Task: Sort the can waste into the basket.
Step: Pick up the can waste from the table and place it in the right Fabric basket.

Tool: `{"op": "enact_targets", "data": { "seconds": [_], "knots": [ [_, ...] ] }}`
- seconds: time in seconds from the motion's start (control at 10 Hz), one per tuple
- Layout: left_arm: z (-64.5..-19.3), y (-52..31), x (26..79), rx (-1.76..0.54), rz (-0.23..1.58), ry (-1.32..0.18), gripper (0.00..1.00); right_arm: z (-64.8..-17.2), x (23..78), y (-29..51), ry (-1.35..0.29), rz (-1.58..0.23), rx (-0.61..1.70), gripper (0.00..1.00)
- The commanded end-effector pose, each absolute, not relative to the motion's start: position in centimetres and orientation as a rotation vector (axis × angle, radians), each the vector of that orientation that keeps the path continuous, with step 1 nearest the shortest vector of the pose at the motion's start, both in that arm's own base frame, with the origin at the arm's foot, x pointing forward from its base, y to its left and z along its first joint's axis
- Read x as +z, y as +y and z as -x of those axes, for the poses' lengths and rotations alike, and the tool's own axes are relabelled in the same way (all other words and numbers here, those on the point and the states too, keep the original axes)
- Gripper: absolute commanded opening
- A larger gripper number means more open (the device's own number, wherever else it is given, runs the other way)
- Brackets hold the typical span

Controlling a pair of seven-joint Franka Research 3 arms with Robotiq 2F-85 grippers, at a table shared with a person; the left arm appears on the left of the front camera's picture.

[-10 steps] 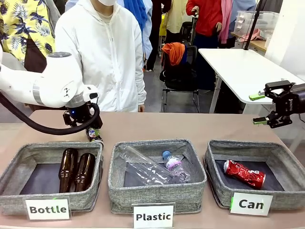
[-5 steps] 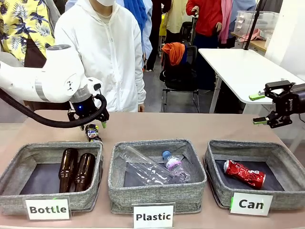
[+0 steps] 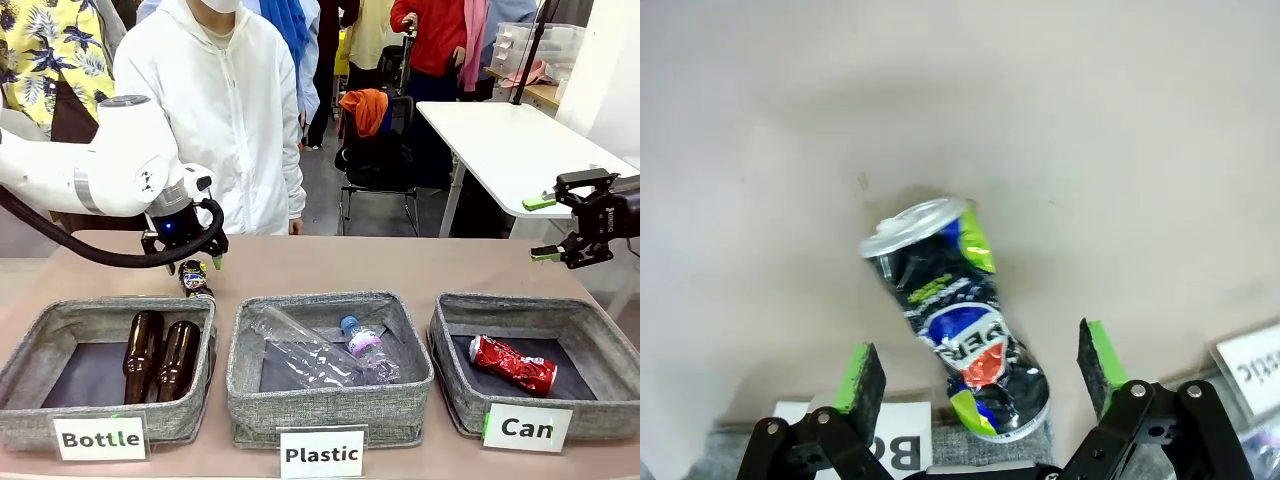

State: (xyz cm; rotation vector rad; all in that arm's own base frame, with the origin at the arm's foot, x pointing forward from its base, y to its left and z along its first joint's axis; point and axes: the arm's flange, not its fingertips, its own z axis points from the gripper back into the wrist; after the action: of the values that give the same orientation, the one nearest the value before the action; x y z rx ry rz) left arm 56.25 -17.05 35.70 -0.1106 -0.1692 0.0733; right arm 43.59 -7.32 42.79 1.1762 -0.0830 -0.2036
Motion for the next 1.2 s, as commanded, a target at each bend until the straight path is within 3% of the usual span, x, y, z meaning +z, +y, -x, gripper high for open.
{"op": "enact_targets", "data": {
  "seconds": [0.0,0.5,0.9,1.1],
  "knots": [
    [-54.8,-18.3,35.8,0.347,0.035,-0.144,1.0,-43.5,42.9,-7.5,-0.094,-1.176,-0.181,1.0],
    [-55.3,-18.4,34.9,0.447,0.052,-0.145,1.0,-43.5,42.9,-7.5,-0.094,-1.176,-0.181,1.0],
    [-58.1,-18.0,29.7,0.437,0.057,-0.065,1.0,-43.5,42.9,-7.5,-0.094,-1.176,-0.181,1.0],
    [-58.2,-18.0,29.5,0.45,0.077,-0.099,1.0,-43.5,42.9,-7.5,-0.094,-1.176,-0.181,1.0]
  ]
}}
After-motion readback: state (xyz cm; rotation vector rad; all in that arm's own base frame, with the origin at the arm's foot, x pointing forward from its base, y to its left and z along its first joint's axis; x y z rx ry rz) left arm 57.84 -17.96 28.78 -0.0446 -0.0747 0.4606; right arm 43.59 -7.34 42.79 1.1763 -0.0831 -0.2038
